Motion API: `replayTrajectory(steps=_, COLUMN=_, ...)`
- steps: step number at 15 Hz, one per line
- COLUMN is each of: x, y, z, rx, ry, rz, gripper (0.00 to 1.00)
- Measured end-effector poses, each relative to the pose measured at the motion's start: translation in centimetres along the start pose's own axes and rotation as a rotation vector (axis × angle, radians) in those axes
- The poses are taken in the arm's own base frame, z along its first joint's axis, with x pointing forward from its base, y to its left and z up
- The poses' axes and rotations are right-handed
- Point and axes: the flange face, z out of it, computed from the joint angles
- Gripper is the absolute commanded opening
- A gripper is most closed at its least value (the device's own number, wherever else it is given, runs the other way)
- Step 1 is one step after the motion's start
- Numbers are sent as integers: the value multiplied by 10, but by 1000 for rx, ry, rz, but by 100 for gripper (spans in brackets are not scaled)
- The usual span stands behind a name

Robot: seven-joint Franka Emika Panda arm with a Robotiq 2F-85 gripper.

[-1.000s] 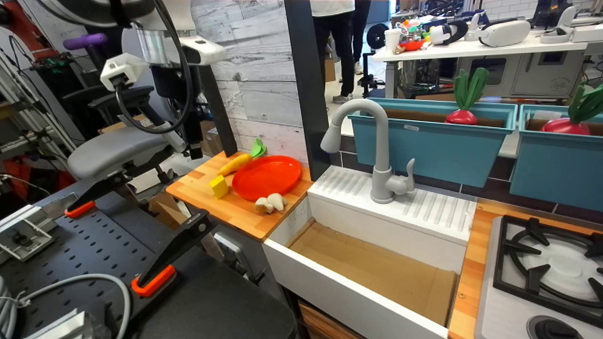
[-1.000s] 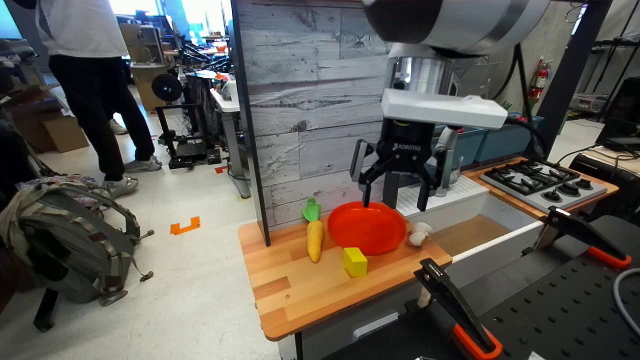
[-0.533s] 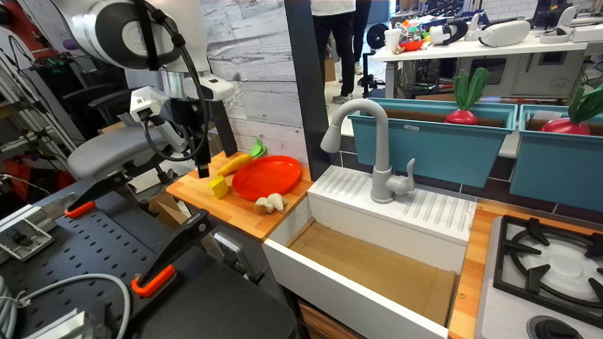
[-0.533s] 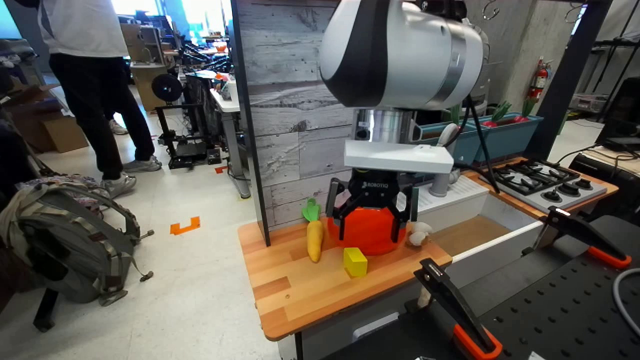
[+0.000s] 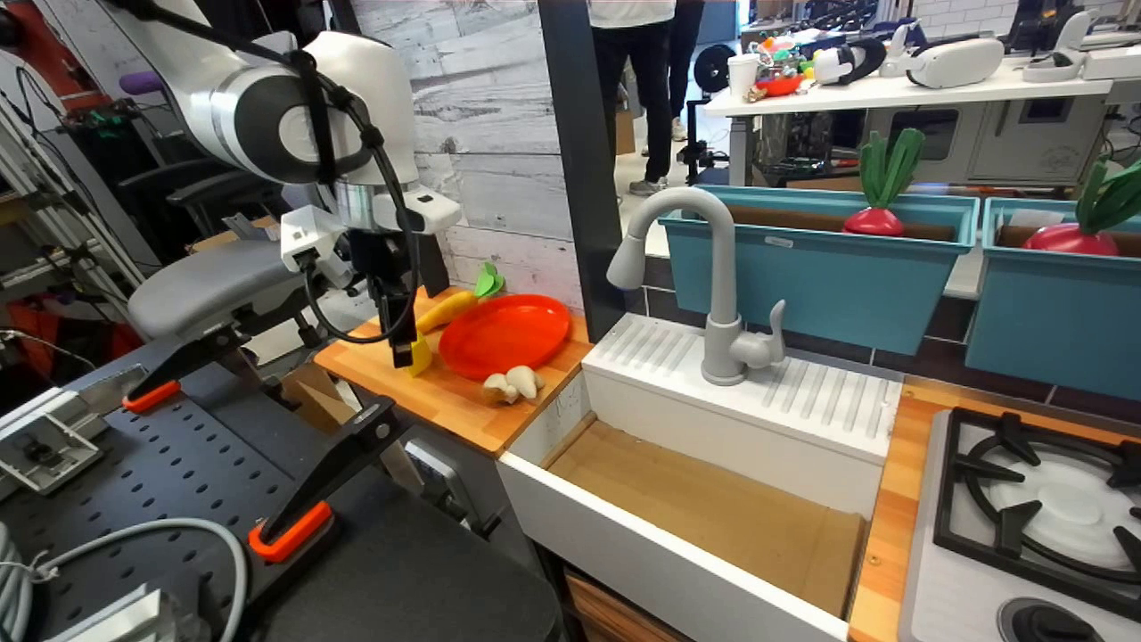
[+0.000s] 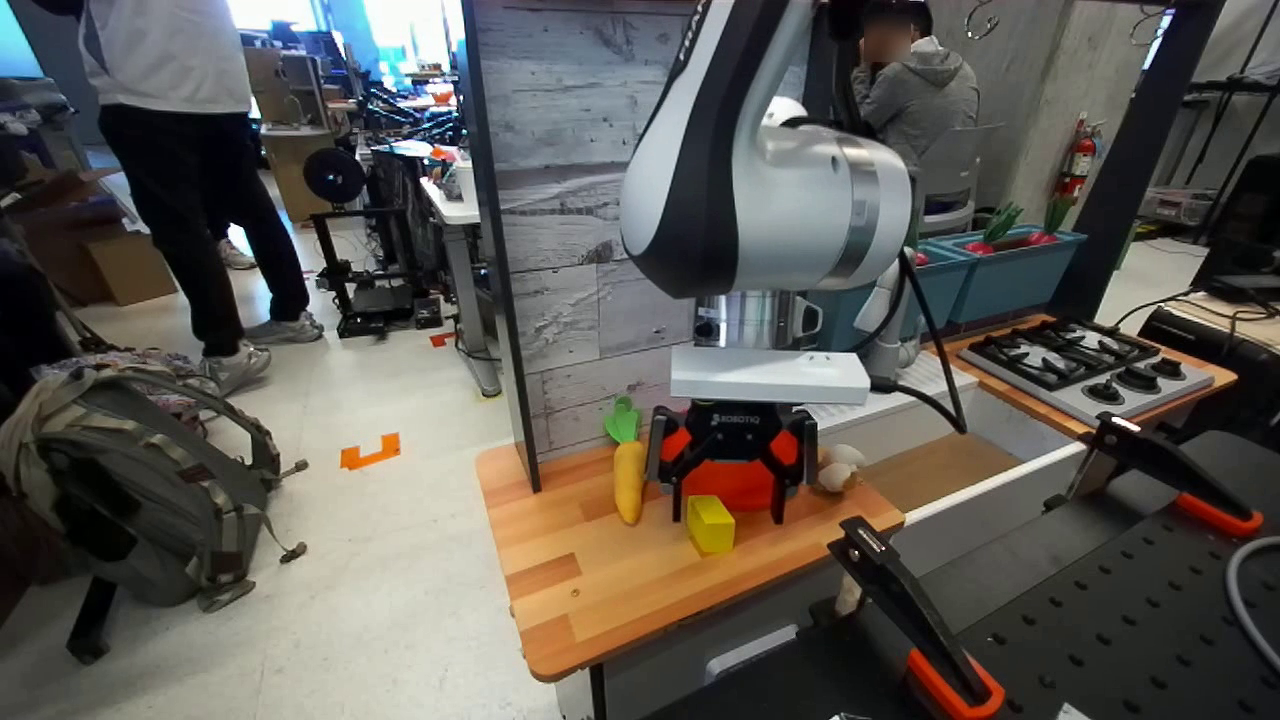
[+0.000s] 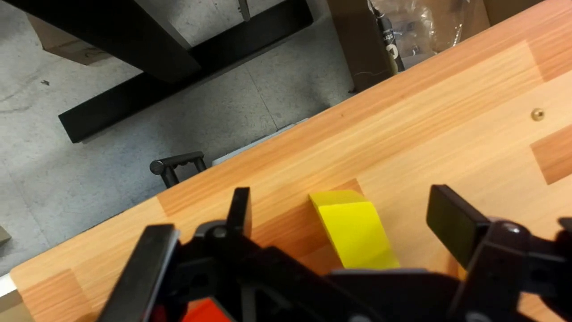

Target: Pick the yellow block and put it on the plate

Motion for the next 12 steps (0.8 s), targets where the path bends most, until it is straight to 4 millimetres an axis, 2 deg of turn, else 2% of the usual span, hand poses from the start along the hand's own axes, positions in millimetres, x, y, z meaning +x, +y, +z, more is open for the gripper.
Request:
replayTrajectory(steps=1, x=2, y=1, z=5, rx=-7, ry=-1, rz=1, gripper=75)
replayTrajectory(steps=2, x=4, y=2, z=9, rx=-14, ry=-1, rz=2, gripper=74)
replayTrajectory(steps=7, x=5, y=0, z=24, rx=-46, ry=1, rz=-9, gripper=33)
replayTrajectory(steps=12, x=0, y=-5, z=26, rx=-65, ry=6, rz=-38, gripper=0)
